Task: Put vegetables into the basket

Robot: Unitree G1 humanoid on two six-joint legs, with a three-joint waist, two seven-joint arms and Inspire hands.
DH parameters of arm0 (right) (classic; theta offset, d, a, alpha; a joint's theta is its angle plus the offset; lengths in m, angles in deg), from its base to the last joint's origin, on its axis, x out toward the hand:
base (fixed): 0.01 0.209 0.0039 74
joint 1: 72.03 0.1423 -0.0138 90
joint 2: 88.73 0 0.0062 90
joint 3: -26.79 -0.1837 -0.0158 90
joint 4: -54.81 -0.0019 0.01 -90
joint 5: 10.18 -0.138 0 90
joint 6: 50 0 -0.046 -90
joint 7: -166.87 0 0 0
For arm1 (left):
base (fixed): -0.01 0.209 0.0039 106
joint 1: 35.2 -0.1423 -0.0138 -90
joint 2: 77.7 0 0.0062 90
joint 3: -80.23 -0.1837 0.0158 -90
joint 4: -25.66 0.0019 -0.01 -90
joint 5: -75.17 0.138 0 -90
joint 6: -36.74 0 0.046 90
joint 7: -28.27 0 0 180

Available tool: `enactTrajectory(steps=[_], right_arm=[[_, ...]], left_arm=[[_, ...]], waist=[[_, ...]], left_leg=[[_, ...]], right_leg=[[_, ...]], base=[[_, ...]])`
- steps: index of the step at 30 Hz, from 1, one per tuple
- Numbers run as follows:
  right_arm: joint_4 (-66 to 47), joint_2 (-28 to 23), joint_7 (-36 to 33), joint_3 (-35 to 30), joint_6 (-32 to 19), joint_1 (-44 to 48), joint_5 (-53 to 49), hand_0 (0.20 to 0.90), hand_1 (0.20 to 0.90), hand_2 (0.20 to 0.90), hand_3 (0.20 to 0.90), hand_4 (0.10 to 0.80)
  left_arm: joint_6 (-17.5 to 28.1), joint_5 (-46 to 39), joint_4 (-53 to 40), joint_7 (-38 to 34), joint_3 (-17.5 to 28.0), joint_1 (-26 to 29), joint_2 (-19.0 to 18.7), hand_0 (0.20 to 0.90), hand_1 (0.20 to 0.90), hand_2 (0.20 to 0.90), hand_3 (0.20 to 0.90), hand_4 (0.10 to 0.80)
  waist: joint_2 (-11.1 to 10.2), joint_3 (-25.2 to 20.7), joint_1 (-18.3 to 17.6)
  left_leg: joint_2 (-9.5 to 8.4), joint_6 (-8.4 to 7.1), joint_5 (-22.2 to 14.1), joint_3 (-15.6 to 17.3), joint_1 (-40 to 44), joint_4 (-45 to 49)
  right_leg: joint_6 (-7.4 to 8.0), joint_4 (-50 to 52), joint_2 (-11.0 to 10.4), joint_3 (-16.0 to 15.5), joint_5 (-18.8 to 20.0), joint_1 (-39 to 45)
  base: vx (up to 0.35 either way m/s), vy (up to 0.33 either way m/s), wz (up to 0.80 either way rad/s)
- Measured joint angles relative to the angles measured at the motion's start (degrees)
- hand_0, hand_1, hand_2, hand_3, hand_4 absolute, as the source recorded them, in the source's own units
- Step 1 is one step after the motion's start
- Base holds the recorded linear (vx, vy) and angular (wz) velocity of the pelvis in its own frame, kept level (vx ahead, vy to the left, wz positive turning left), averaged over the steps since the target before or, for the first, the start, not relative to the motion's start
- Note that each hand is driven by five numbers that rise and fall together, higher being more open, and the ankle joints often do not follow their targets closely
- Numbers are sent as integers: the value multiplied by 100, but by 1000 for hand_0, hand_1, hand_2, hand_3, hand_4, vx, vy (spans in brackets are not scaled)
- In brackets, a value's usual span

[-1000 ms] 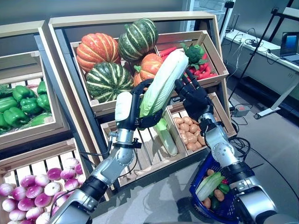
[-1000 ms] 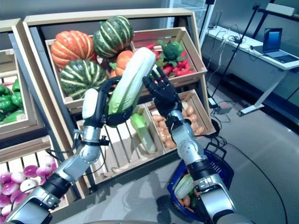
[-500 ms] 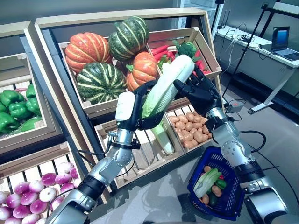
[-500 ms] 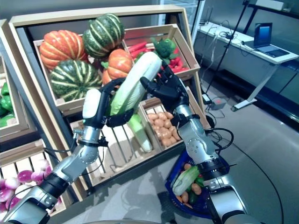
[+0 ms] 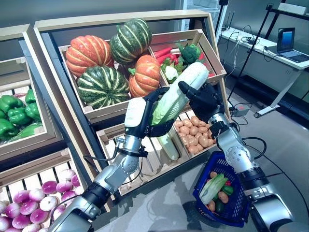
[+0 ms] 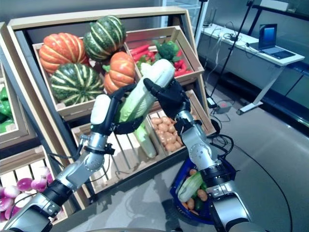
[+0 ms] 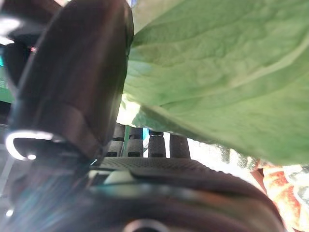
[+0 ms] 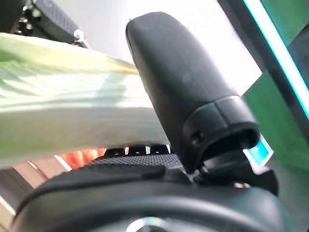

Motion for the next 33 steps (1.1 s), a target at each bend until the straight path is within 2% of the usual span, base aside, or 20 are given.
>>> enactTrajectory(steps=[2,3,4,25,26,27,28,33], right_arm=[[116,16,0,22,24,-2,-169,900,900,900,900,800],[146,29,6,25,23,-2,-301,578,578,578,578,585],[166,33,10,25,23,-2,-371,300,300,300,300,400],[266,-23,158,70,-136,-2,-534,300,300,300,300,400],[266,-24,158,70,-137,-2,-534,300,300,300,300,400],[266,-24,158,69,-137,-3,-531,300,300,300,300,400],[266,-24,158,69,-137,-3,-530,300,300,300,300,400],[267,-75,158,47,-137,-9,-464,300,300,300,300,400]], left_arm=[[-1,-2,1,41,-73,2,-26,300,300,300,300,400],[0,-2,1,48,-73,4,-35,300,300,300,300,400],[0,-2,1,64,-73,11,-41,300,300,300,300,400],[231,-157,-1,61,-170,16,-61,300,300,300,300,400],[231,-157,0,62,-170,16,-62,446,446,446,446,497],[230,-157,0,65,-170,16,-62,749,749,749,749,700],[230,-158,0,67,-170,16,-62,900,900,900,900,800],[234,-257,4,263,-220,14,-77,900,900,900,900,800]], waist=[[-2,-14,18],[-5,-21,27],[-8,-27,26],[-51,-110,62],[-51,-110,63],[-51,-110,61],[-51,-110,61],[-49,-111,73]], left_leg=[[0,0,0,-3,-3,0],[0,0,0,-2,-2,0],[0,0,0,-2,-2,0],[0,1,1,-3,-3,0],[0,1,1,-2,-3,0],[0,1,1,-1,-3,0],[0,1,1,-1,-4,0],[-1,1,1,1,-5,0]], right_leg=[[0,0,0,-1,0,-1],[0,0,0,-1,0,0],[0,0,0,-1,0,0],[1,0,0,4,1,-3],[1,0,0,5,1,-4],[1,0,0,6,1,-6],[1,0,0,7,1,-6],[1,0,0,8,1,-7]], base=[[16,6,0],[0,0,0],[0,0,0],[0,0,0],[0,0,0],[0,0,0],[0,0,0],[0,0,0]])
